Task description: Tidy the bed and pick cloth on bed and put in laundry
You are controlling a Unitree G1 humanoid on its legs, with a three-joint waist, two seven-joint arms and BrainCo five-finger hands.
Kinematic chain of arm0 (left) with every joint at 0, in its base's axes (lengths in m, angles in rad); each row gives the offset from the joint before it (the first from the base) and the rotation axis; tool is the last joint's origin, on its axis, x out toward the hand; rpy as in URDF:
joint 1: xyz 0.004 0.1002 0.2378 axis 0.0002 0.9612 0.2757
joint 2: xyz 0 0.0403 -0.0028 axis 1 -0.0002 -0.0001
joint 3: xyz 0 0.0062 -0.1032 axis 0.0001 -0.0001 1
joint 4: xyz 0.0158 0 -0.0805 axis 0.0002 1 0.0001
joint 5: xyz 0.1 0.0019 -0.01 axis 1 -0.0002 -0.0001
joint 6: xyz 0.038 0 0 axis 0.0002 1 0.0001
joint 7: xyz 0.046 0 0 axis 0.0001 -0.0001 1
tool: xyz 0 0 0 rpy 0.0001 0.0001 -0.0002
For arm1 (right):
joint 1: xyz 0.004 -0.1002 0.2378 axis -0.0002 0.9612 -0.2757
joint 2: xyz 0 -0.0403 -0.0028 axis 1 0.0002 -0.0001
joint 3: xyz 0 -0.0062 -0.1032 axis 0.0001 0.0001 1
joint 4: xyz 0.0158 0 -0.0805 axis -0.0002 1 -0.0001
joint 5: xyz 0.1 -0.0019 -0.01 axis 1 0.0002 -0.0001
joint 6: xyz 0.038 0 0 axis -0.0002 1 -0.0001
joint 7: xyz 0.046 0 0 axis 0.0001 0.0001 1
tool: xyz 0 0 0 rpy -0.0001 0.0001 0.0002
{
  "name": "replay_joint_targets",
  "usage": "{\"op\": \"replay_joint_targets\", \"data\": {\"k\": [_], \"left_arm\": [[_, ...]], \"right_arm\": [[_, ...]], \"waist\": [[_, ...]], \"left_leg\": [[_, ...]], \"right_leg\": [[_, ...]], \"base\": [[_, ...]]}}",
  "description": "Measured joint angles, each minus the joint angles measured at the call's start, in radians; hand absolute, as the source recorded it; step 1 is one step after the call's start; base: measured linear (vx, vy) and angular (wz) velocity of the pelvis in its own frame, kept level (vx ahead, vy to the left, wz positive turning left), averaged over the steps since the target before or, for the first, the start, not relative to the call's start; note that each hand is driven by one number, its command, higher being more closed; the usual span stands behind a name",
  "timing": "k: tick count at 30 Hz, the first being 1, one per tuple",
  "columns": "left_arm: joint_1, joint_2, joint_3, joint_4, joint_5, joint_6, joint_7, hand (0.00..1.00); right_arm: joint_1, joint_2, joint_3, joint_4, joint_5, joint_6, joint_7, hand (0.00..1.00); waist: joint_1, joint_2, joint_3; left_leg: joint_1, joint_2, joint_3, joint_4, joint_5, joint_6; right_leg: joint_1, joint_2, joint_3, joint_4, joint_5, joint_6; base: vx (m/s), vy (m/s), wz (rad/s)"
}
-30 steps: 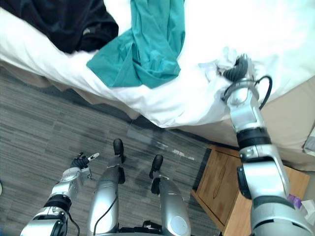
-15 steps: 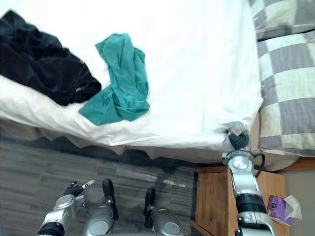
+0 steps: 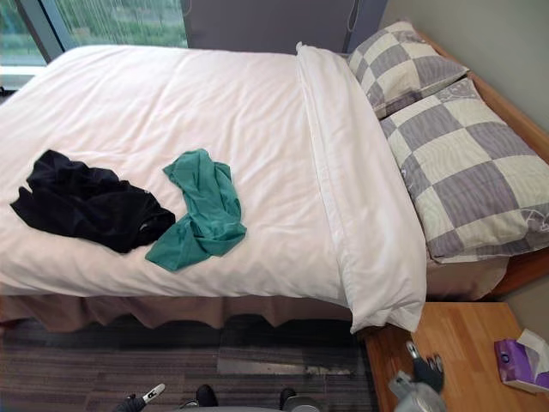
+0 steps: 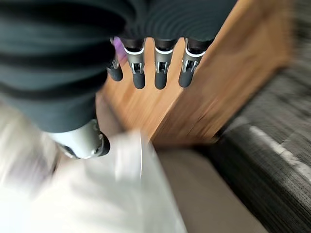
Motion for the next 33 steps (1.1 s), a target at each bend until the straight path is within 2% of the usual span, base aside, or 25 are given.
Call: {"op": "replay_joint_targets", "data": {"k": [2,5,9,11,12,14,16,17,19,20,21,22,24,26,27,28,30,32,33], "left_arm": [[0.02,-0.019,0.064,0.01,0.018,-0.007,-0.021,0.0],[0.036,-0.033,0.12,0.01,0.033,-0.012,-0.044,0.0],[0.044,-0.032,0.16,0.01,0.06,-0.005,-0.076,0.0],[0.049,-0.027,0.163,0.01,0.062,0.007,-0.092,0.0],[0.049,-0.026,0.162,0.009,0.062,0.01,-0.103,0.0],[0.048,-0.018,0.155,0.009,0.061,0.013,-0.121,0.0],[0.043,0.007,0.12,0.006,0.053,0.026,-0.124,0.0],[0.028,0.037,0.076,0.003,0.038,0.037,-0.124,0.0],[-0.011,0.089,0.027,-0.008,0.022,0.055,-0.119,0.0],[-0.049,0.118,0.018,-0.03,0.014,0.066,-0.113,0.0],[-0.072,0.132,0.005,-0.041,0.0,0.074,-0.105,0.0],[-0.13,0.146,-0.005,-0.043,-0.027,0.082,-0.095,0.0],[-0.207,0.141,-0.007,-0.043,-0.063,0.091,-0.08,0.0],[-0.276,0.133,-0.03,-0.043,-0.092,0.076,-0.078,0.0],[-0.291,0.132,-0.037,-0.043,-0.095,0.067,-0.078,0.0],[-0.337,0.109,-0.043,-0.048,-0.106,0.039,-0.074,0.0],[-0.374,0.095,-0.047,-0.057,-0.12,0.022,-0.071,0.0],[-0.428,0.049,-0.086,-0.099,-0.142,-0.017,-0.053,0.0],[-0.446,0.024,-0.094,-0.111,-0.151,-0.027,-0.048,0.0]], "right_arm": [[0.032,0.005,-0.104,0.026,0.015,-0.039,-0.005,0.0],[0.066,0.005,-0.184,0.024,0.022,-0.067,-0.017,0.0],[0.075,0.005,-0.254,-0.004,0.032,-0.073,-0.002,0.0],[0.074,0.002,-0.265,-0.081,0.031,-0.073,0.021,0.0],[0.072,-0.003,-0.264,-0.117,0.03,-0.072,0.033,1.0],[0.051,-0.024,-0.236,-0.194,0.02,-0.06,0.068,1.0],[0.023,-0.055,-0.147,-0.232,0.028,-0.03,0.121,1.0],[-0.003,-0.071,-0.076,-0.253,0.063,-0.002,0.146,1.0],[-0.085,-0.083,0.02,-0.274,0.161,0.045,0.178,1.0],[-0.177,-0.09,0.057,-0.276,0.243,0.075,0.183,1.0],[-0.225,-0.098,0.07,-0.279,0.283,0.085,0.183,1.0],[-0.32,-0.128,0.08,-0.288,0.365,0.094,0.181,1.0],[-0.469,-0.203,0.084,-0.291,0.485,0.093,0.176,1.0],[-0.64,-0.31,0.082,-0.304,0.626,0.069,0.191,1.0],[-0.677,-0.334,0.08,-0.311,0.654,0.061,0.196,1.0],[-0.767,-0.367,0.057,-0.366,0.73,0.037,0.19,1.0],[-0.79,-0.366,0.044,-0.443,0.785,0.006,0.185,1.0],[-0.805,-0.355,0.04,-0.572,0.84,-0.046,0.166,1.0],[-0.813,-0.35,0.04,-0.619,0.849,-0.068,0.158,1.0]], "waist": [[0.0,0.009,-0.005],[0.001,0.017,-0.014],[0.004,0.01,-0.021],[0.009,0.002,-0.025],[0.011,-0.002,-0.029],[0.014,-0.017,-0.027],[0.021,-0.041,-0.024],[0.035,-0.057,-0.02],[0.041,-0.1,-0.01],[0.044,-0.125,0.014],[0.049,-0.136,0.032],[0.056,-0.145,0.075],[0.064,-0.126,0.146],[0.066,-0.07,0.233],[0.066,-0.053,0.251],[0.077,-0.01,0.297],[0.094,0.008,0.329],[0.096,0.03,0.377],[0.096,0.033,0.387]], "left_leg": [[0.034,-0.006,0.017,0.0,-0.016,-0.001],[0.067,-0.01,0.028,0.0,-0.033,-0.005],[0.114,-0.012,0.038,0.0,-0.051,-0.012],[0.136,-0.012,0.045,0.0,-0.061,-0.016],[0.14,-0.012,0.047,0.0,-0.065,-0.018],[0.142,-0.012,0.047,0.0,-0.07,-0.019],[0.131,-0.01,0.044,0.001,-0.07,-0.02],[0.106,-0.006,0.039,0.001,-0.069,-0.02],[0.023,0.003,0.021,0.032,-0.068,-0.015],[-0.058,0.018,0.011,0.093,-0.077,-0.007],[-0.102,0.027,0.003,0.131,-0.085,-0.01],[-0.19,0.052,-0.016,0.225,-0.107,0.005],[-0.311,0.094,-0.046,0.36,-0.151,0.024],[-0.41,0.111,-0.077,0.457,-0.187,0.043],[-0.437,0.113,-0.084,0.475,-0.192,0.049],[-0.525,0.134,-0.087,0.542,-0.207,0.062],[-0.581,0.15,-0.089,0.596,-0.213,0.068],[-0.692,0.175,-0.116,0.722,-0.245,0.079],[-0.731,0.184,-0.123,0.763,-0.268,0.086]], "right_leg": [[0.038,-0.007,0.01,-0.016,-0.001,0.005],[0.072,-0.013,0.015,-0.022,-0.011,0.01],[0.118,-0.017,0.015,-0.026,-0.017,0.009],[0.137,-0.018,0.015,-0.025,-0.019,0.011],[0.141,-0.018,0.015,-0.025,-0.02,0.012],[0.148,-0.019,0.014,-0.024,-0.02,0.013],[0.132,-0.017,0.015,-0.013,-0.026,0.022],[0.102,-0.013,0.016,-0.002,-0.028,0.026],[0.031,-0.011,0.011,0.016,-0.035,0.036],[-0.025,-0.009,0.008,0.021,-0.035,0.036],[-0.05,-0.008,0.007,0.024,-0.032,0.037],[-0.096,0.0,-0.002,0.025,-0.004,0.038],[-0.148,0.018,-0.013,0.016,0.048,0.025],[-0.195,0.028,-0.021,0.018,0.066,0.024],[-0.215,0.028,-0.023,0.024,0.066,0.024],[-0.302,0.03,-0.027,0.085,0.054,0.009],[-0.369,0.029,-0.035,0.155,0.028,0.006],[-0.503,0.022,-0.06,0.357,-0.065,-0.002],[-0.558,0.014,-0.066,0.44,-0.099,-0.005]], "base": [[0.06,0.039,-0.18],[0.07,0.032,-0.12],[0.07,0.007,-0.07],[0.05,0.001,-0.09],[0.05,-0.008,-0.07],[0.02,-0.007,-0.02],[-0.02,-0.018,0.01],[-0.05,-0.046,0.11],[-0.05,-0.048,0.27],[-0.05,-0.034,0.28],[-0.06,-0.042,0.35],[-0.08,-0.033,0.26],[-0.08,0.007,0.23],[-0.12,0.106,0.2],[-0.14,0.118,0.06],[-0.08,0.057,-0.02],[-0.11,0.038,-0.06],[-0.13,0.019,0.16],[-0.09,0.04,0.17]]}}
